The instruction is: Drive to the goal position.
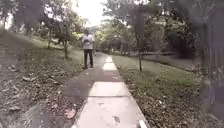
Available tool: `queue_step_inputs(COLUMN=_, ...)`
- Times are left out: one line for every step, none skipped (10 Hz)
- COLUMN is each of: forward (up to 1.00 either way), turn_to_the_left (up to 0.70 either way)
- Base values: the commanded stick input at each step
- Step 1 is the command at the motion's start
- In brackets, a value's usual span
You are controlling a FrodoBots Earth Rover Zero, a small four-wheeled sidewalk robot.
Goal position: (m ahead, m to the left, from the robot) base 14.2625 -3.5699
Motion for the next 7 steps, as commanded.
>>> queue_step_inputs(forward=0.70, turn_to_the_left=0.00)
queue_step_inputs(forward=0.70, turn_to_the_left=0.00)
queue_step_inputs(forward=0.70, turn_to_the_left=0.00)
queue_step_inputs(forward=0.70, turn_to_the_left=0.00)
queue_step_inputs(forward=0.70, turn_to_the_left=0.00)
queue_step_inputs(forward=0.70, turn_to_the_left=0.00)
queue_step_inputs(forward=0.70, turn_to_the_left=0.00)
